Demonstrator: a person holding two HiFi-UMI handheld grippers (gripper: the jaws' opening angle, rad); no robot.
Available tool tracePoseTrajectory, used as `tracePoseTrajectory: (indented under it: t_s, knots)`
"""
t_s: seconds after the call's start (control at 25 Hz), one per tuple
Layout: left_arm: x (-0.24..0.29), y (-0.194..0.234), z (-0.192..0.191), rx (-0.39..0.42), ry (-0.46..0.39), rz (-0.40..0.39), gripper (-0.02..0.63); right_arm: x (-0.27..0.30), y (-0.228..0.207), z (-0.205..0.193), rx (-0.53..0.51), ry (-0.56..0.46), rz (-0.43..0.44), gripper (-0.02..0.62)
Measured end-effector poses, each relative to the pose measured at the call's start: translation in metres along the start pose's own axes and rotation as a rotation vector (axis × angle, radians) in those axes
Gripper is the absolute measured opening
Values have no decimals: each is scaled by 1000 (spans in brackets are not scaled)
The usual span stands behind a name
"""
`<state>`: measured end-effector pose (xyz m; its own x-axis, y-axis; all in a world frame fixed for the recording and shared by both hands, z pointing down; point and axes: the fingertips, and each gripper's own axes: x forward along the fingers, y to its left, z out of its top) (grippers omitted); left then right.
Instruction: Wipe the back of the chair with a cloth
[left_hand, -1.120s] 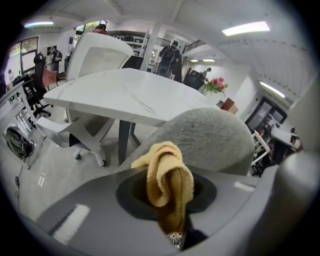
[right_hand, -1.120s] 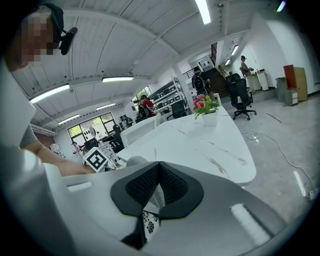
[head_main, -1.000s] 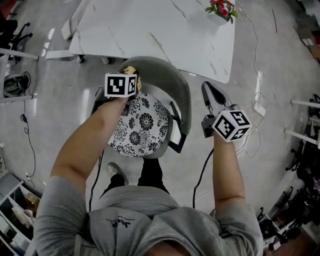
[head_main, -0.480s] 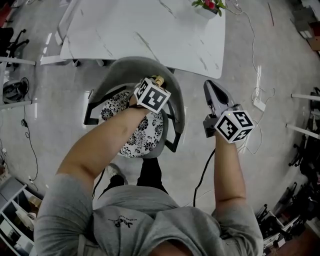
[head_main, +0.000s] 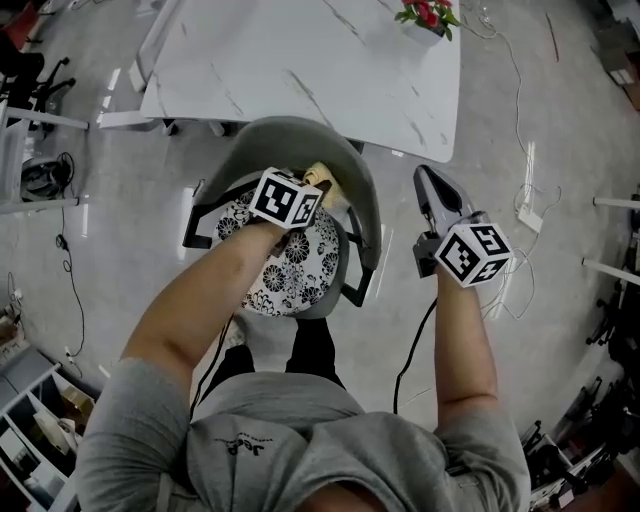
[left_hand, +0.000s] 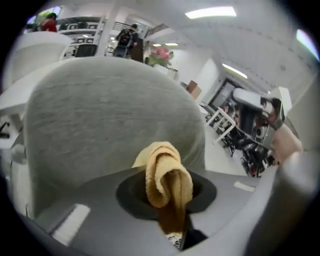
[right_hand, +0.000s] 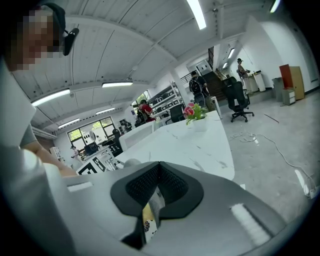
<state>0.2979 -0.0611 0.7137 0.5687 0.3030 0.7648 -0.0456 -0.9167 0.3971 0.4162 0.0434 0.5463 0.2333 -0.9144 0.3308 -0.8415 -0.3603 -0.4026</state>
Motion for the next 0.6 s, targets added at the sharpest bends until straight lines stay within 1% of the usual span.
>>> tracePoseTrajectory:
  t_s: [0.16, 0.28, 0.4, 0.52, 0.6]
  knots:
    - [-51, 75, -36, -255, -91, 113, 126, 17, 22, -12, -15, 35, 10, 3]
    - [-88, 128, -67, -394, -141, 197, 126, 32, 43, -14, -35, 49, 15, 3]
    - [-112, 162, -91, -462, -147, 240, 126, 45, 67, -14, -53, 61, 15, 3]
    - [-121, 178, -107, -489, -137, 253, 126, 52, 89, -14, -60, 63, 10, 3]
    - [-120, 185, -110, -500, -133, 259, 126, 55, 100, -13, -66, 60, 9, 3]
